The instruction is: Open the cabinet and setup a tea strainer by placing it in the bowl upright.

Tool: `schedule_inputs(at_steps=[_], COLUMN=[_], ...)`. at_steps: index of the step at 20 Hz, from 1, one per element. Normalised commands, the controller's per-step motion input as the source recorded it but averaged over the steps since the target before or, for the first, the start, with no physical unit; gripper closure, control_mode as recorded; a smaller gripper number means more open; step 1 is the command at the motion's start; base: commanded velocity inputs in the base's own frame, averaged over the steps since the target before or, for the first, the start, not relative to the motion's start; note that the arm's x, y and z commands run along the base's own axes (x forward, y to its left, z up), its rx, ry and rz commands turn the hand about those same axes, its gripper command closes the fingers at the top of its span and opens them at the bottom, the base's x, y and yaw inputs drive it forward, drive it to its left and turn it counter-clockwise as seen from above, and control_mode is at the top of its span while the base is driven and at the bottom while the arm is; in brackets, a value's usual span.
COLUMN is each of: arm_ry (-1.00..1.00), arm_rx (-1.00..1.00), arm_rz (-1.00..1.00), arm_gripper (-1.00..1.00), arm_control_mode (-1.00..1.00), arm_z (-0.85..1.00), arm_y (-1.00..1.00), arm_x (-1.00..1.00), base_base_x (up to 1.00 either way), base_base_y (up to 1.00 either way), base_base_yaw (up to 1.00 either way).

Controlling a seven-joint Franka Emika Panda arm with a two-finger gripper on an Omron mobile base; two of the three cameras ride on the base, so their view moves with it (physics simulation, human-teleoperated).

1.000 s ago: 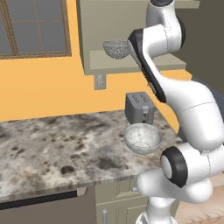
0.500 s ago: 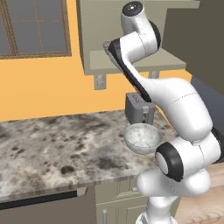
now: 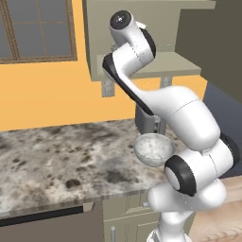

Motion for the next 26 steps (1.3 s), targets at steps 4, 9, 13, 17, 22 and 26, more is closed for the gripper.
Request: schedule_inputs(at_steps=[4, 9, 13, 17, 22, 26], arm_ry=[-0.12, -0.05, -0.03, 0.00, 0.00, 0.00], arm_rx=[-0.13, 0.00, 0.02, 0.00, 0.00, 0.00], arm_rz=[0.07, 0.09, 0.08, 0.03, 0.04, 0.02], arm_gripper=[-1.00, -1.00, -1.00, -1.00, -1.00, -1.00], arm_control_mode=[-1.00, -1.00, -1.00, -1.00, -1.00, -1.00], arm_z=[0.02, -0.06, -0.01, 0.00, 0.00, 0.00], arm_y=[0.07, -0.15, -0.28, -0.08, -0.01, -0.01], arm_x=[0.09, 0.09, 0.15, 0.17, 0.32, 0.35], base_base_x=[0.00, 0.00, 0.00, 0.00, 0.00, 0.00], base_base_y=[0.00, 0.00, 0.00, 0.00, 0.00, 0.00], base_base_yaw=[0.00, 0.00, 0.00, 0.00, 0.00, 0.00])
